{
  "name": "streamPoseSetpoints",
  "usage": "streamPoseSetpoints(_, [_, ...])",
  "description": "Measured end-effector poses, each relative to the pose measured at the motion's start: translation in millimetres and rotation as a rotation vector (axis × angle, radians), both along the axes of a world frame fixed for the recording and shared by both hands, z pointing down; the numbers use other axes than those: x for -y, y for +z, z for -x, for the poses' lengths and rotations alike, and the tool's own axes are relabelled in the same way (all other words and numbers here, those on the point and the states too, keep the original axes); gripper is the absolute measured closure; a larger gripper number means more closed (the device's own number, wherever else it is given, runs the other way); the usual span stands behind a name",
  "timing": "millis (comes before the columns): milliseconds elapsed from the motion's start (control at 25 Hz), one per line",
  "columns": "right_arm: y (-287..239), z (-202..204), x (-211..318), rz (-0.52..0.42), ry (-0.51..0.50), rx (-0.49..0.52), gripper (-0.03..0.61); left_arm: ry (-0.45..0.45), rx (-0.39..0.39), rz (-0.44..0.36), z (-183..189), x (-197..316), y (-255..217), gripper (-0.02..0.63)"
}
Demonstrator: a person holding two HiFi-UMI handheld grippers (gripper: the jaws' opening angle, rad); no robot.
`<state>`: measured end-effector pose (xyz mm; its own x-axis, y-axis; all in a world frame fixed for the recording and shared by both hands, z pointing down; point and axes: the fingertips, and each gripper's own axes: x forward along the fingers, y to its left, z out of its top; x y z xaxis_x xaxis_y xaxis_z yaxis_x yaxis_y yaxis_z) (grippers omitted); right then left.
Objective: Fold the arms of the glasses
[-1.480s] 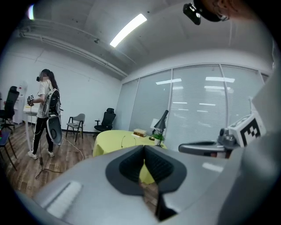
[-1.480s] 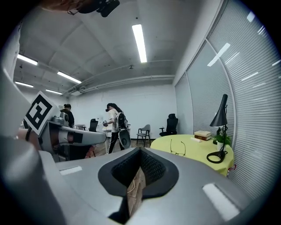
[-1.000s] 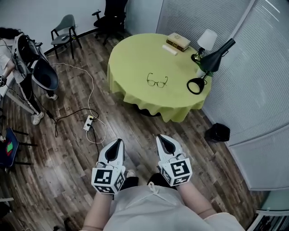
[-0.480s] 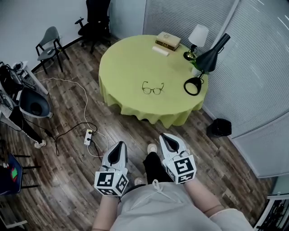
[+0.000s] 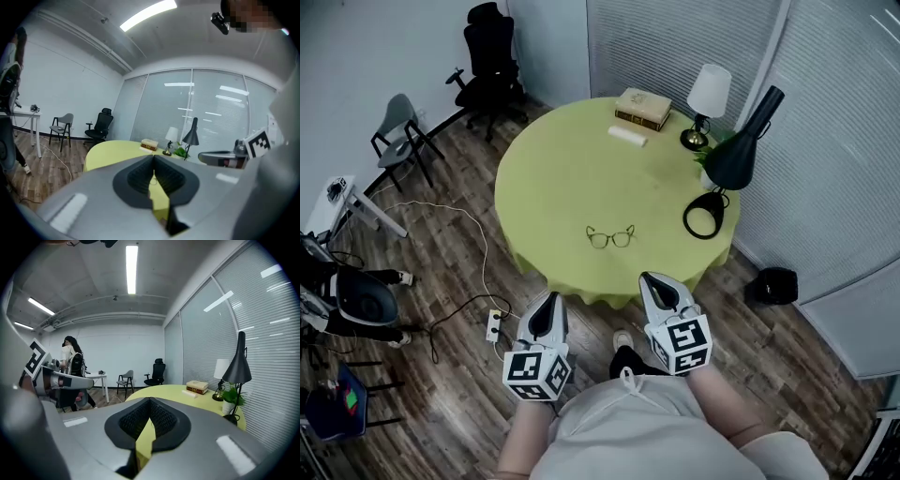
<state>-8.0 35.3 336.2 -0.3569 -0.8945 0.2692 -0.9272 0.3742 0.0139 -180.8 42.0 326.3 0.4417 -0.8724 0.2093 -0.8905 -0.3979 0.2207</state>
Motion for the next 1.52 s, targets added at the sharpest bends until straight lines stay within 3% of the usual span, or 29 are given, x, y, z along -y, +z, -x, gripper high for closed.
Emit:
streamPoseSetpoints(280, [20.3,-41.8,101.4,0.029,-0.057,-0.057,0.578,-0.028,0.004,0.039,-45.5,105.1,23.1,0.607])
streamPoseSetpoints(440, [40.7,-65.0,143.2,0.085,-0.057,-0.06,0.578,-0.042,0.045,0.058,-61.2,140.6,38.0,0.607])
streamPoseSetpoints(680, [85.4,-69.6,168.2,0.199,-0.093,-0.083,0.578,-0.058,0.092,0.126,-62.5,164.1,75.0,0.607])
streamPoseSetpoints(840, [130.1,-68.5,181.8,0.288,-0.128,-0.086,0.578,-0.046,0.098,0.099,-64.2,178.9,101.9,0.607])
streamPoseSetpoints(1000, [168.8,-65.7,193.2,0.354,-0.154,-0.121,0.578,-0.027,0.129,0.122,-61.0,192.4,131.7,0.607])
streamPoseSetpoints(1200, [208.9,-58.1,202.9,0.437,-0.238,-0.195,0.575,-0.025,0.101,0.175,-55.0,213.5,158.6,0.607])
streamPoseSetpoints(1280, [221.3,-55.4,208.1,0.456,-0.291,-0.251,0.445,-0.025,0.097,0.193,-54.8,222.4,167.6,0.607])
streamPoseSetpoints(1520, [235.1,-46.6,219.9,0.483,-0.403,-0.335,0.437,-0.004,0.104,0.229,-56.2,241.1,182.9,0.607])
